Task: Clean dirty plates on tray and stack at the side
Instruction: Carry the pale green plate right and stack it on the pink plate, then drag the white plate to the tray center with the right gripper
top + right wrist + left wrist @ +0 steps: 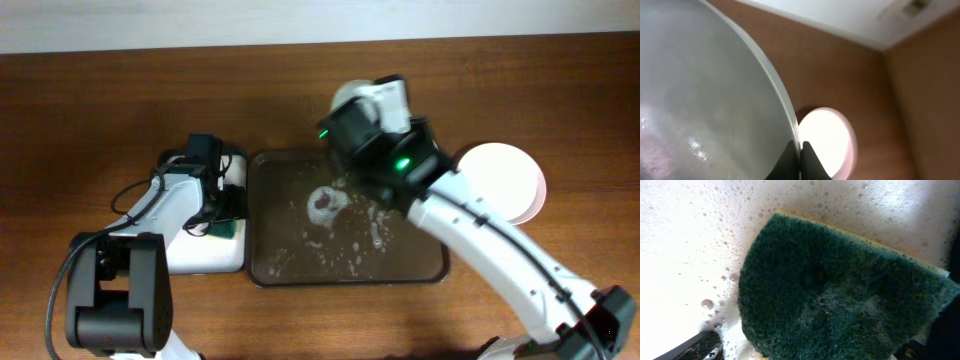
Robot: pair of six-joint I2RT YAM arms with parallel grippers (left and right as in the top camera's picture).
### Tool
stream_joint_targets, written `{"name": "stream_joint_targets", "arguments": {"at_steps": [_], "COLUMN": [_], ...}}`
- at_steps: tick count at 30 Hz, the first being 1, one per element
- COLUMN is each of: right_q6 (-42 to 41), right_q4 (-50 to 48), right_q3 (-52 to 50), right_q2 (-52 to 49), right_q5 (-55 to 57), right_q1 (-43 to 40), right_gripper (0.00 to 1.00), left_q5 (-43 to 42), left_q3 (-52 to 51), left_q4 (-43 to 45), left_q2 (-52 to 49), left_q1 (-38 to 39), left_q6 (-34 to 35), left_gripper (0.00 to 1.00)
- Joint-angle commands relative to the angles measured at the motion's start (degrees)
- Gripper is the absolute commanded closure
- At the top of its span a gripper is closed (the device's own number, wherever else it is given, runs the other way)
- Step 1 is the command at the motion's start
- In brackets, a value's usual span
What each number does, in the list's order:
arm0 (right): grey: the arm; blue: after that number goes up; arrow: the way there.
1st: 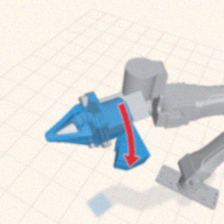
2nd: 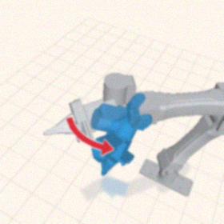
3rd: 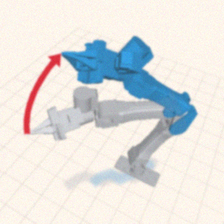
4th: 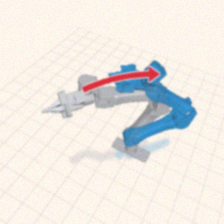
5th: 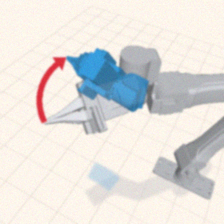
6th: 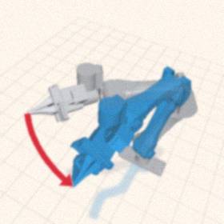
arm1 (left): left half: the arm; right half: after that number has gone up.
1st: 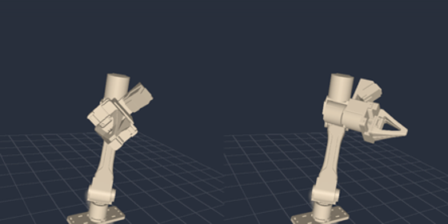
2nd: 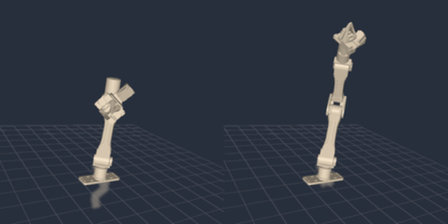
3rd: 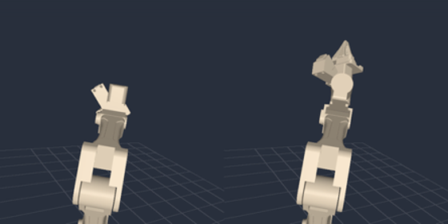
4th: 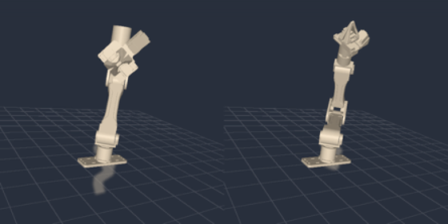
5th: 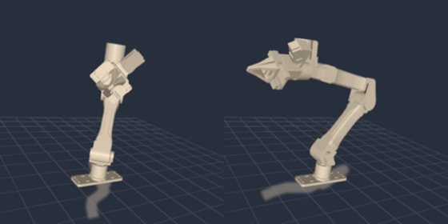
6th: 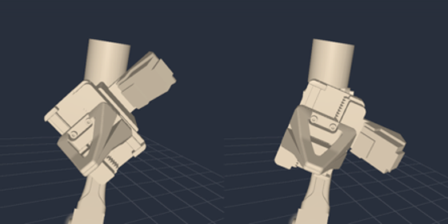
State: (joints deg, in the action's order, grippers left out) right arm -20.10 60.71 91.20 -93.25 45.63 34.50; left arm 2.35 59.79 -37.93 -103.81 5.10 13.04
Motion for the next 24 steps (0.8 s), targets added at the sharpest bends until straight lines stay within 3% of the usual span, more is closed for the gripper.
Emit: {"name": "stream_joint_targets", "arguments": {"at_steps": [1, 4, 10, 15, 19, 21, 22, 24], "right_q6": [-5.1, -5.0, -4.4, -4.4, -4.4, -4.4, -4.4, -3.9], "right_q4": [0.6, 2.4, 1.4, -8.3, -14.4, -15.3, -15.6, -15.9], "right_q3": [1.2, 0.9, -7.1, -19.7, -23.7, -23.7, -23.7, -23.7], "right_q2": [1.2, 1.0, 0.9, 0.8, 0.8, 0.8, 0.8, 0.8], "right_q5": [-23.1, -37.2, -42.5, -46.4, -52.4, -53.1, -54.6, -60.2], "right_q1": [-14.2, -31.5, -54.0, -62.3, -62.4, -61.9, -61.6, -60.2], "right_gripper": [0.96, 0.96, 0.96, 0.96, 0.95, 0.3, 0.26, 0.26], "left_q5": [-1.3, -1.3, -1.3, -1.3, -1.3, -1.3, -1.3, -1.3], "left_q3": [-1.2, -1.2, -1.2, -1.2, -1.2, -1.2, -1.2, -1.2], "left_q4": [-0.1, -0.1, -0.1, -0.1, -0.1, -0.1, -0.1, -0.1], "left_q2": [-1.2, -1.2, -1.2, -1.2, -1.2, -1.2, -1.2, -1.2], "left_q1": [0.5, 0.5, 0.5, 0.5, 0.5, 0.5, 0.5, 0.5], "left_q6": [0.1, 0.1, 0.1, 0.1, 0.1, 0.1, 0.1, 0.1], "left_gripper": [0.13, 0.11, 0.08, 0.08, 0.09, 0.09, 0.08, 0.08]}}
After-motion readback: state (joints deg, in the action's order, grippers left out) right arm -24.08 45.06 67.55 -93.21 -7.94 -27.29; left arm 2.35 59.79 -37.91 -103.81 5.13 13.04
